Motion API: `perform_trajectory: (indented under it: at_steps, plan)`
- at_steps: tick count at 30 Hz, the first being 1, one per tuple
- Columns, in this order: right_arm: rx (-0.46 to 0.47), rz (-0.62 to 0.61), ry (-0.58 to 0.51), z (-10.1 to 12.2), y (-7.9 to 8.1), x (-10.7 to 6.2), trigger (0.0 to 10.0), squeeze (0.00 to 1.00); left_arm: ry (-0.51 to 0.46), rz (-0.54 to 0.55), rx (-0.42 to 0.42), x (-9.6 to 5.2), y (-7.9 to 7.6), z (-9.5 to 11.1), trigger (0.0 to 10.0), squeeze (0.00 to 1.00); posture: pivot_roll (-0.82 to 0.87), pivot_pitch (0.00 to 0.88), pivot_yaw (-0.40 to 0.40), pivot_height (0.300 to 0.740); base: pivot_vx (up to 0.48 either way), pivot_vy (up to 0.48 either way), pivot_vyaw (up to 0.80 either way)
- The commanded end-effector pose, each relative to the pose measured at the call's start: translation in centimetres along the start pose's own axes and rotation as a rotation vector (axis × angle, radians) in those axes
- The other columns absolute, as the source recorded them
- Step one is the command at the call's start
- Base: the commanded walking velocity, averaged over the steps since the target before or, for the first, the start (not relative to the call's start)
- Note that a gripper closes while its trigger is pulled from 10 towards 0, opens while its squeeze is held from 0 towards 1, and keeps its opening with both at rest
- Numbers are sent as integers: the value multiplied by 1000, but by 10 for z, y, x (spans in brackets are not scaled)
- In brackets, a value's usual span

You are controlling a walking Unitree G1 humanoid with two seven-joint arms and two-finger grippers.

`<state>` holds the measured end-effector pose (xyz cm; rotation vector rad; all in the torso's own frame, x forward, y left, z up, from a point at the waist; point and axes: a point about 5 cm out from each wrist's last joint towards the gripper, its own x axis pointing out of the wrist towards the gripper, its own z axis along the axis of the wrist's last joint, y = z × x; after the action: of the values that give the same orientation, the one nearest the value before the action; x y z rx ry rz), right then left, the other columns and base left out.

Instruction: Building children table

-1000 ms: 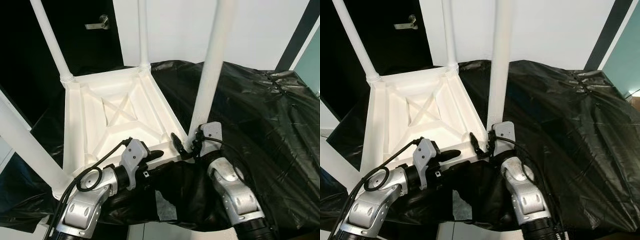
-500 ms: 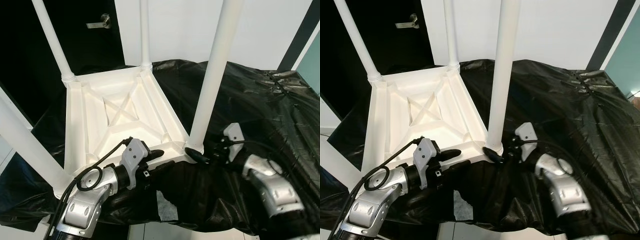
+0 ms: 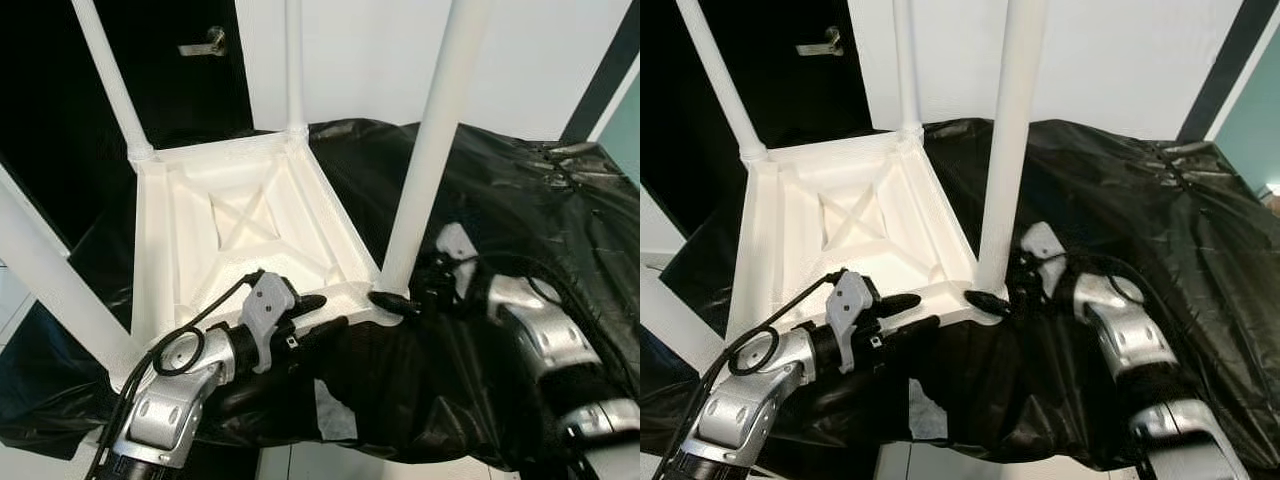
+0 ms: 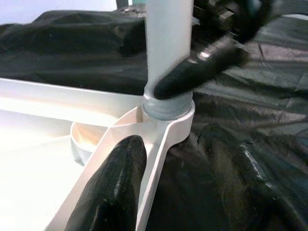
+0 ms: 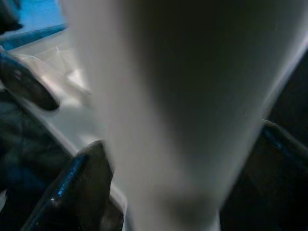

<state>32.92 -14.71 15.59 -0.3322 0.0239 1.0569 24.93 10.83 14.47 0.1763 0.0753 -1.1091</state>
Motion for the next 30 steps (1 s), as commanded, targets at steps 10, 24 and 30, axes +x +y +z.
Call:
perform_trajectory:
  at_steps: [10,24,30]
  plan:
    - [29,61,12,-14,7,-3,0,0,10,52,-3,-4,1,-2,10000,0,21,0,-33,740,0,0,0]
    - [123,-193,28,-23,23,-4,10000,0,9,29,-13,-1,-1,-3,10000,0,-16,0,-18,740,0,0,0]
    - [189,-355,36,-24,37,8,10000,0,8,20,-16,0,-2,-3,10000,0,-20,0,-17,740,0,0,0]
